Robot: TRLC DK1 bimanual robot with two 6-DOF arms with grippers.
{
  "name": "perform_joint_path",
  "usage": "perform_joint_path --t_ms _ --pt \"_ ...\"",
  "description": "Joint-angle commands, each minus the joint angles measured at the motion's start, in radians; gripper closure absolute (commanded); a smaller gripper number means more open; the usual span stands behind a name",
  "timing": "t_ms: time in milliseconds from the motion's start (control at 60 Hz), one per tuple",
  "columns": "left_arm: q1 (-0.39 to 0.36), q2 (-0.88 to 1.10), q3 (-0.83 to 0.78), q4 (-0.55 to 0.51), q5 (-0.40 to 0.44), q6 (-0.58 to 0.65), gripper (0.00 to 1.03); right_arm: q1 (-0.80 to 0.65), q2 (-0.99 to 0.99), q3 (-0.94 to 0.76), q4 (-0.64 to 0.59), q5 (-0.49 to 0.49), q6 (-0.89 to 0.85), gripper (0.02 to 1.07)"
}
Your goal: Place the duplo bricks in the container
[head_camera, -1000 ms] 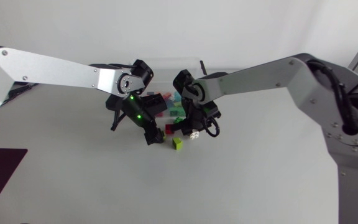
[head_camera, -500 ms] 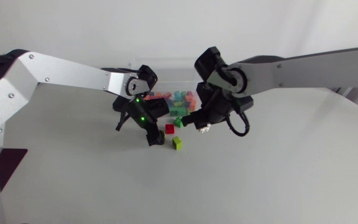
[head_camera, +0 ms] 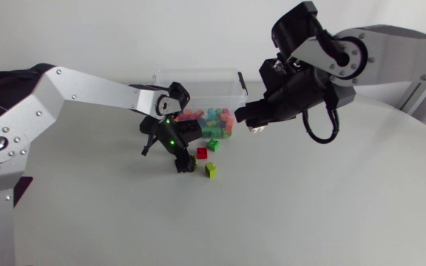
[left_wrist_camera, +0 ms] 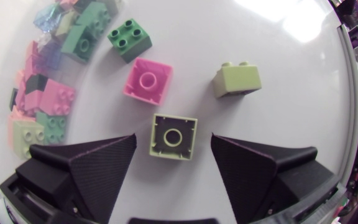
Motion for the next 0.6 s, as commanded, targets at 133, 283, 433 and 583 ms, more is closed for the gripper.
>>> perform_joint_path --t_ms 133,283,433,583 --pt "-0.008 0.042 0.016 -0.016 0.001 0.020 0.70 -0.015 0.003 0.078 0.019 -0.031 -0.018 0.77" --pt "-0.008 0.024 -0.007 -0.021 0.004 0.011 0.89 -0.010 0.049 0.136 0.074 -0.033 -0.011 0.77" --pt "0.001 -0.031 -0.054 -0.039 0.005 0.010 0.90 -0.006 0.133 0.218 0.127 -0.045 -0.004 0.77" --pt "0.027 -0.117 -0.089 -0.074 0.024 0.007 0.90 0.008 0.197 0.264 0.191 -0.048 0.001 0.77"
